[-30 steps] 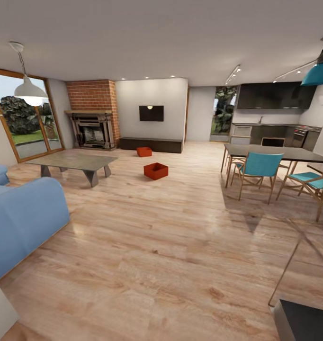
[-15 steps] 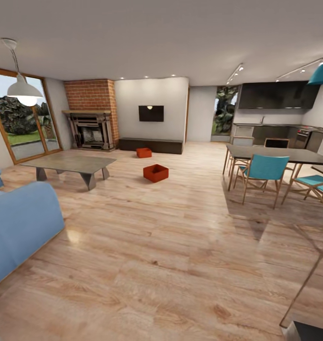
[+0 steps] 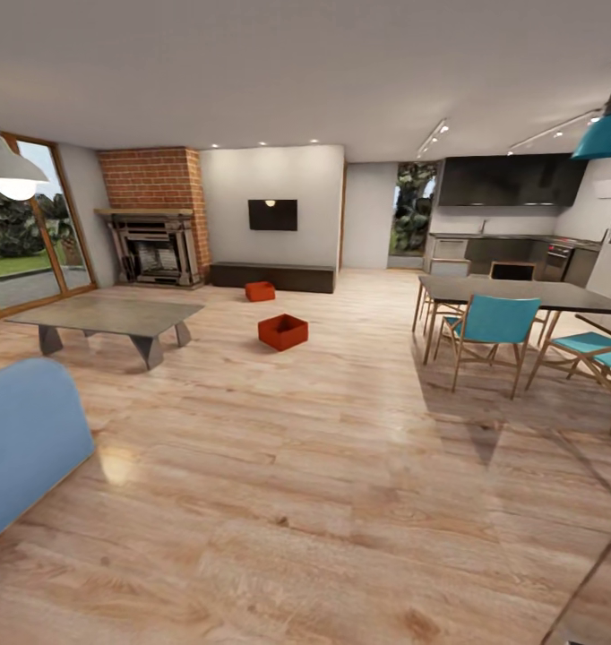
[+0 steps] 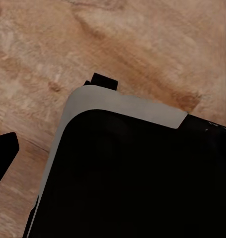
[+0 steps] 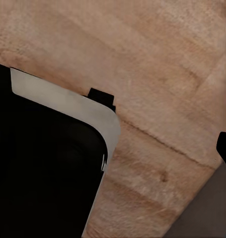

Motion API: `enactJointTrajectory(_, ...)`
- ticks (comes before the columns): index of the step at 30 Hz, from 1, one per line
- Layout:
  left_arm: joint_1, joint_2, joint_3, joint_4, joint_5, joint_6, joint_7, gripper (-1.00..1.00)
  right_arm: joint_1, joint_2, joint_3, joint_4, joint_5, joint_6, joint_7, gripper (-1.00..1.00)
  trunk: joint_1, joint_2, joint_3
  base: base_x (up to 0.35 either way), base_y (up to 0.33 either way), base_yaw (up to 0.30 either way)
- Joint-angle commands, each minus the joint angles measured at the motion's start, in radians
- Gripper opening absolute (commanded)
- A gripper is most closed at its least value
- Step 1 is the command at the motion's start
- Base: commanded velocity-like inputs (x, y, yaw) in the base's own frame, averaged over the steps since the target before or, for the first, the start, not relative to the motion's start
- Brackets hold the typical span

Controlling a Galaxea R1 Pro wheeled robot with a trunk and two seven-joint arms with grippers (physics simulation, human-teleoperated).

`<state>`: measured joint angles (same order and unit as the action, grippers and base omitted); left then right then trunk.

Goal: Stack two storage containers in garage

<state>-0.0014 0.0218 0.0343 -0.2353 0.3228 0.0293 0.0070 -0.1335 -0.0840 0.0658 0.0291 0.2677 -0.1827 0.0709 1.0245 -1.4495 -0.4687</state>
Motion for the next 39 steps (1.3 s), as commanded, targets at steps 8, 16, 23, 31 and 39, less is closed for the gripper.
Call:
enactJointTrajectory(8,0.000,0.000,0.004,-0.001,0.002,0.003,0.001,1.00,-0.001,0.000,0.006,0.003,0.000,-0.006,0.001,1.00,0.001,0.000,-0.001,0.323,0.000,-0.020)
enactJointTrajectory(16,0.000,0.000,0.003,-0.001,0.002,0.004,0.001,1.00,-0.001,0.000,0.006,0.003,0.001,-0.005,0.002,1.00,0.001,0.000,-0.001,0.323,0.000,-0.001)
enactJointTrajectory(23,0.000,0.000,0.004,-0.001,0.003,0.004,0.002,1.00,-0.001,0.000,0.006,0.003,0.001,-0.005,0.003,1.00,0.001,0.000,-0.001,0.323,0.000,0.000)
enactJointTrajectory(31,0.000,0.000,0.004,-0.001,0.003,0.004,0.002,1.00,-0.001,0.000,0.006,0.003,0.001,-0.005,0.002,1.00,0.001,0.000,-0.001,0.323,0.000,0.000)
enactJointTrajectory(39,0.000,0.000,0.004,-0.001,0.004,0.004,0.002,1.00,-0.001,0.000,0.006,0.003,0.001,-0.007,0.001,1.00,0.001,0.000,-0.001,0.323,0.000,-0.001)
